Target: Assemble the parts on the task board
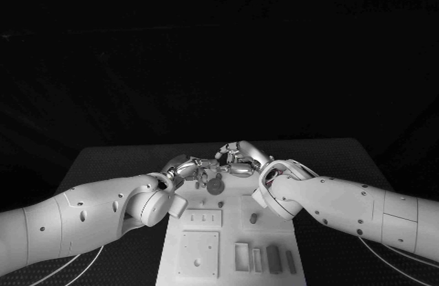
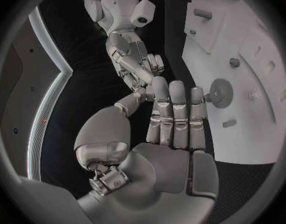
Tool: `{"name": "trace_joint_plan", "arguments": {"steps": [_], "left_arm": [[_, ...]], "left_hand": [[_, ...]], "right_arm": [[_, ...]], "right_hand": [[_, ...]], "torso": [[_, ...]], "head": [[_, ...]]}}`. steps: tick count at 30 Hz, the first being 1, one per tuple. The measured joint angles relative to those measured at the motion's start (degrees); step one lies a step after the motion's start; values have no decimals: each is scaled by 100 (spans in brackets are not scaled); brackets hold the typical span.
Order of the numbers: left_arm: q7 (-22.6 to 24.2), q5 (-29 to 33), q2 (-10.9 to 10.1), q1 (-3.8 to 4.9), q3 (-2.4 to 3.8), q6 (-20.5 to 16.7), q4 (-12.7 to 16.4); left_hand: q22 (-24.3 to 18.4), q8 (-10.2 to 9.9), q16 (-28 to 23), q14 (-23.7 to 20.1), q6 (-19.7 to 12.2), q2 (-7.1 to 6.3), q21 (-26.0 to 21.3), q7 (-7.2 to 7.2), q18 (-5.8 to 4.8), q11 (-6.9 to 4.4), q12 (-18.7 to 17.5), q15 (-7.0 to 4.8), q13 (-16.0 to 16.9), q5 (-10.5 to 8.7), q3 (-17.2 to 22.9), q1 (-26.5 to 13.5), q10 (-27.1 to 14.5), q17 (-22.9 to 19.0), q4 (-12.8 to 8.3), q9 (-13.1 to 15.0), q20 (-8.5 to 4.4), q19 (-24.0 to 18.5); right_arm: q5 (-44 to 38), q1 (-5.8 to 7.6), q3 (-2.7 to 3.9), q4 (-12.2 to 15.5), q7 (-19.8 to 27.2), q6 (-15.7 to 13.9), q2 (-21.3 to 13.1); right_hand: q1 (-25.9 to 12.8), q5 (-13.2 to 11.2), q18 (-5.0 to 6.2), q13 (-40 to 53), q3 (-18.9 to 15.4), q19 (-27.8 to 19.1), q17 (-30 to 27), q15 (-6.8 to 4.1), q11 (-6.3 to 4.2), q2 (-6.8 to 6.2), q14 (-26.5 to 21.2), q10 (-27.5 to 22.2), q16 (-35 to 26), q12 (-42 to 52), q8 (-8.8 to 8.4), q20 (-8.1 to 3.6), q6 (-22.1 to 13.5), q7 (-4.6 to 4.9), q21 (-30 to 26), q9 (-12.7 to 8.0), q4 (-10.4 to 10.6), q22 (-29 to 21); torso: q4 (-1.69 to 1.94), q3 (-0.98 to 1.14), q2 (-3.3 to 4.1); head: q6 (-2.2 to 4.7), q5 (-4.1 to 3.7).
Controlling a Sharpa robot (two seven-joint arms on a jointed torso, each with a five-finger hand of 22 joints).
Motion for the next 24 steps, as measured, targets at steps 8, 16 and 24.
{"name": "trace_joint_plan", "arguments": {"steps": [8, 16, 24], "left_arm": [[-4, -98, 0, 0, -1, 65, -22], [-8, -155, 2, 0, -2, 97, -41], [-12, -180, -2, -1, -2, 121, -47]], "left_hand": [[0, 19, 0, 0, -2, 0, 0, 1, 0, 10, 0, 0, 0, -1, 0, 0, -10, 0, 0, 3, 20, -20], [0, 20, 0, 0, -11, 1, 0, 10, 0, 20, 0, 0, 0, -23, 0, 1, -19, 0, 0, 7, 20, -20], [0, 16, 0, -1, -30, 8, -22, 10, 0, 30, 0, 1, 1, -10, 0, 8, -30, 1, -1, 25, 20, -20]], "right_arm": [[8, -1, 2, -4, 0, 10, -3], [15, -1, 2, -25, 0, 26, 4], [16, -2, 5, -76, -1, 37, 10]], "right_hand": [[0, 0, -1, 0, 16, 1, -3, -23, 0, 0, 10, 0, 0, 0, 0, 1, 3, -3, 21, 7, -16, 5], [0, 0, -1, 0, 15, 4, -3, -23, 0, -1, 10, 0, 0, 0, 0, 5, 5, -5, 21, 13, -16, 4], [0, 0, -1, 1, 16, 9, -8, -22, 0, -1, 11, 0, 0, 0, 0, 10, 6, -6, 21, 19, -18, 4]], "torso": [[0, -2, 1], [1, -5, 1], [1, -6, 1]], "head": [[-7, -4], [-17, -12], [-24, -18]]}}
